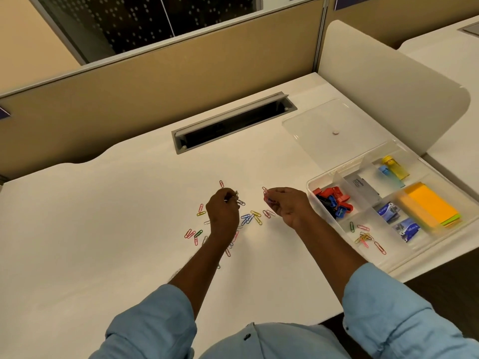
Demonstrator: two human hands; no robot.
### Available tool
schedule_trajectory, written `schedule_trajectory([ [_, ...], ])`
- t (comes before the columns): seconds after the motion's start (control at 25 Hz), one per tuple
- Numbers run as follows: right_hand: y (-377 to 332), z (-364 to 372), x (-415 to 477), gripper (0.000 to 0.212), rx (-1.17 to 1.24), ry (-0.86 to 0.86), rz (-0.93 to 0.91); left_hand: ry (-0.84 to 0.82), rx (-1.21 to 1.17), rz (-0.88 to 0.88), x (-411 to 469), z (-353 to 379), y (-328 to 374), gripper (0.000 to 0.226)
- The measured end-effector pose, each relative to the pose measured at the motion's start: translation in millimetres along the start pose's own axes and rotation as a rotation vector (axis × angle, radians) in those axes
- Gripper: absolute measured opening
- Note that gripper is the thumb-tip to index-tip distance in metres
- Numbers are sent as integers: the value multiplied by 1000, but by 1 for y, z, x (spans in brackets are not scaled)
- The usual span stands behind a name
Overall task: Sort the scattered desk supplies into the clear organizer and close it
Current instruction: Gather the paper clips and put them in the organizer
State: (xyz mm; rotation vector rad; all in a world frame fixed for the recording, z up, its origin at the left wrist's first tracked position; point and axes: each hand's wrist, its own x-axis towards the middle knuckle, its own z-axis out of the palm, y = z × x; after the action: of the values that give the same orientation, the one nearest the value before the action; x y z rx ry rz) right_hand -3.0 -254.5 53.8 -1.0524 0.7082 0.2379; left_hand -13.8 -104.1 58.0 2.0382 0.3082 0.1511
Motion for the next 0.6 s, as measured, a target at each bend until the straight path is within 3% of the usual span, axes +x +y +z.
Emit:
schedule_trajectory([
  [0.16,-20,-20,-15,8,173,-54,39,22,-177,-72,-10,14,37,11],
  [0.36,-46,-66,-32,8,179,33,-130,-153,-314,-8,-29,39,80,16],
  [0.6,-52,-136,-46,17,-204,294,-306,-427,-204,69,-73,98,94,13],
])
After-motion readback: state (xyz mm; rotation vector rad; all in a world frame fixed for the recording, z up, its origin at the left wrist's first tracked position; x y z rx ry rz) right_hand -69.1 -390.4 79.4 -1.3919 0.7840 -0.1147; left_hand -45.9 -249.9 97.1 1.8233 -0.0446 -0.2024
